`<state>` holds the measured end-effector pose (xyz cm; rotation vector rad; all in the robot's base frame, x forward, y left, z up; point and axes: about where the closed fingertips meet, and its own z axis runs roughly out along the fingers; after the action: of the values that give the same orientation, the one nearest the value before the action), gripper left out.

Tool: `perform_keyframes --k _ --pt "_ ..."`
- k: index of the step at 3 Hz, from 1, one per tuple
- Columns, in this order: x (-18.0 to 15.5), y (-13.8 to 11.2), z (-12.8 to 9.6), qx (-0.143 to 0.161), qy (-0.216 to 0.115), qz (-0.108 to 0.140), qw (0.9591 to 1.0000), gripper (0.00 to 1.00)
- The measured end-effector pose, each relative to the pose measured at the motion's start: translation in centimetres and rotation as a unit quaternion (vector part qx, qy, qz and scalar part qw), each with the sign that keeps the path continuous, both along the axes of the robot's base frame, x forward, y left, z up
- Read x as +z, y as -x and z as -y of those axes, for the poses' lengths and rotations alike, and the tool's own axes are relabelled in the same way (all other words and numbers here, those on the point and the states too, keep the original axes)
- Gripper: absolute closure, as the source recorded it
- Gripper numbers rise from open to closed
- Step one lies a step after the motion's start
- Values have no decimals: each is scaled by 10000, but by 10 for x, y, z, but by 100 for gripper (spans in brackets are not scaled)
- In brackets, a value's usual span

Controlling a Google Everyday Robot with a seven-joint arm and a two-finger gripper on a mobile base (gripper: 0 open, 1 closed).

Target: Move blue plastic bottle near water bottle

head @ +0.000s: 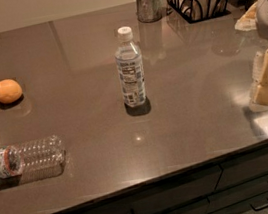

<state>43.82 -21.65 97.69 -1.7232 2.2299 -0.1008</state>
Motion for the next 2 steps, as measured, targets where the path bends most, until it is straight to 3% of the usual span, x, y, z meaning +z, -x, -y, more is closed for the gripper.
perform_keyframes --k 1,2 --pt "0 0 0 0 0 1 10000 0" --pt "2 -19 -6 -182 -284 128 9994 0"
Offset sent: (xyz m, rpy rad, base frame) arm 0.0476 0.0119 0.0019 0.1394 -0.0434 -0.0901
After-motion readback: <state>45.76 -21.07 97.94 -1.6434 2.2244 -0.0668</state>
